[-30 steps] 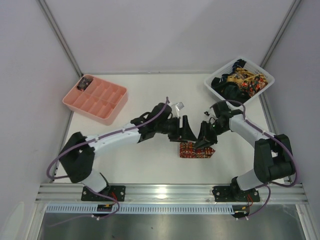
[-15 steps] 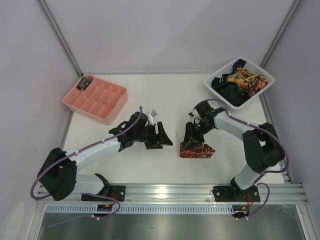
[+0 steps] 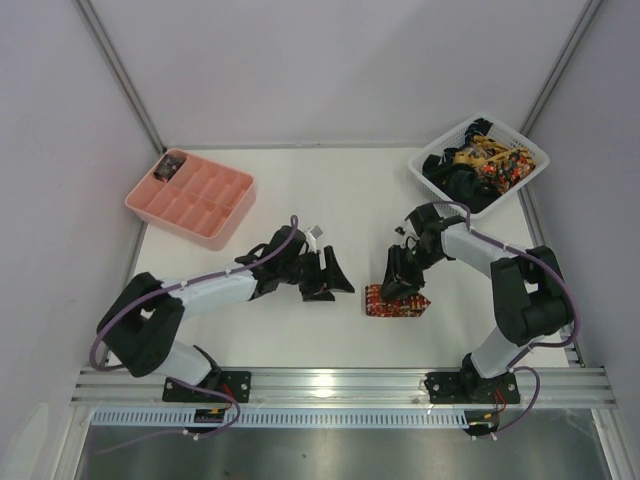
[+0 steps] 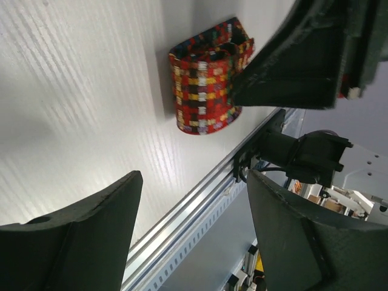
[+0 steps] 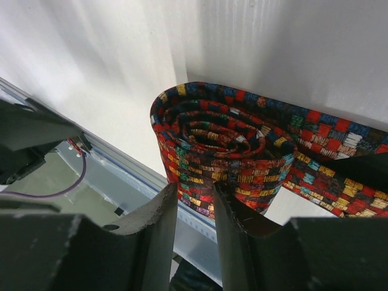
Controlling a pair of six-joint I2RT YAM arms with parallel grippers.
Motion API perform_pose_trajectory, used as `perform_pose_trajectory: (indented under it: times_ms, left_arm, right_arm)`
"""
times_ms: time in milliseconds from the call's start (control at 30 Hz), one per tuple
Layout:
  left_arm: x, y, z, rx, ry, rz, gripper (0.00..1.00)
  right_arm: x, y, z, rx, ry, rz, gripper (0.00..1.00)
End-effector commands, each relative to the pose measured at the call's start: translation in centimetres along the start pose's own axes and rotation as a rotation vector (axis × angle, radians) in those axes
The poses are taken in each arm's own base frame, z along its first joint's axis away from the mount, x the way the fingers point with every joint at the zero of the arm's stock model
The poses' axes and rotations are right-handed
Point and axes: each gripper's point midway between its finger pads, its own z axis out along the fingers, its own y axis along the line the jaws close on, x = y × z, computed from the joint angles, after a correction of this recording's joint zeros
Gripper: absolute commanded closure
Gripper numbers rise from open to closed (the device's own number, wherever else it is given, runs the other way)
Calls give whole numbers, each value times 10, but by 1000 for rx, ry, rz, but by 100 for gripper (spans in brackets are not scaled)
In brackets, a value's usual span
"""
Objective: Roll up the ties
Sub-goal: Place the rolled tie into the container
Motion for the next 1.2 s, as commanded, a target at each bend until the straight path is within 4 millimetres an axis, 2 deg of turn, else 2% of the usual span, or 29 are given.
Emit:
perform_pose_trajectory:
  times_ms: [0,167,267,467,733,967,1167]
  left_arm:
    - [-9,-24,12,93,16,-2,24]
    - [-11,-33,30,103,27,-30,23]
    - [-12,-41,38,126,38,-33,23]
    - [-6,-43,58,135,80,1,23]
    - [16,-30,82,122,163,-21,23]
    - [20,-32,97,141,171,-9,23]
    - [21,-28,101,119,173,-5,23]
  right_arm:
    - [6,-9,-4,31,-10,-21,63]
    - [7,-18,-6,40,-20,-10,63]
    - [6,-18,-5,19,-22,-13,63]
    - [5,-14,-4,-12,-14,-17,63]
    - [6,-16,-6,-14,-15,-9,63]
    - [10,-20,-10,-4,-23,19,62]
    - [9,-9,-24,-34,-68,42,62]
